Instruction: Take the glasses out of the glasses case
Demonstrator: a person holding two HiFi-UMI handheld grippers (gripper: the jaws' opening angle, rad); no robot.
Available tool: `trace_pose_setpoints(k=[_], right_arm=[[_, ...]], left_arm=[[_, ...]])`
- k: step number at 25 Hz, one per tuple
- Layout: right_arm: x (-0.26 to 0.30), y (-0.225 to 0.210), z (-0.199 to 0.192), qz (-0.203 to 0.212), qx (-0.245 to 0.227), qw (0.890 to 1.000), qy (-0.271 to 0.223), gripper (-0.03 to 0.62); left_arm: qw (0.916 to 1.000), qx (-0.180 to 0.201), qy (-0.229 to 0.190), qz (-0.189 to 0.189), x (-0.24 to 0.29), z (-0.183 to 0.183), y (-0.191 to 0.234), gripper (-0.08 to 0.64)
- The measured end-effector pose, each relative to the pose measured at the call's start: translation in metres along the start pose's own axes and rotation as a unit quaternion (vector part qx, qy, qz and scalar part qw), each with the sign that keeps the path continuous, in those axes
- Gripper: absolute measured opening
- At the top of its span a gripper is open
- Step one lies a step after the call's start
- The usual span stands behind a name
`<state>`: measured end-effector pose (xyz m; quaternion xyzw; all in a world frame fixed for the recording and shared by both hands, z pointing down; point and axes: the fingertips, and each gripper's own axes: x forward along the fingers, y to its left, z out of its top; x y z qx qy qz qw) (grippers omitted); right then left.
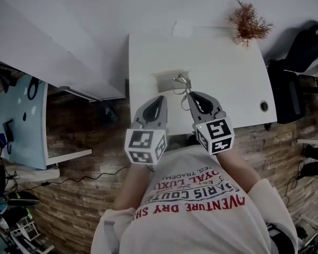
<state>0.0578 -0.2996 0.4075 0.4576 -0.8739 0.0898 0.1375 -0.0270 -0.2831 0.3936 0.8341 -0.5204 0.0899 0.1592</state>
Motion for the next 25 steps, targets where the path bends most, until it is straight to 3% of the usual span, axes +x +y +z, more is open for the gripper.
trace_pose_setpoints(k=[25], right_arm=[[-0.0009, 0.0044, -0.0025, -0.018, 0.007, 1.0, 0.0, 0.025]], left_arm=[[0.9997, -0.003, -0.004, -0.025, 0.0013, -0.006, -0.0023, 0.008]])
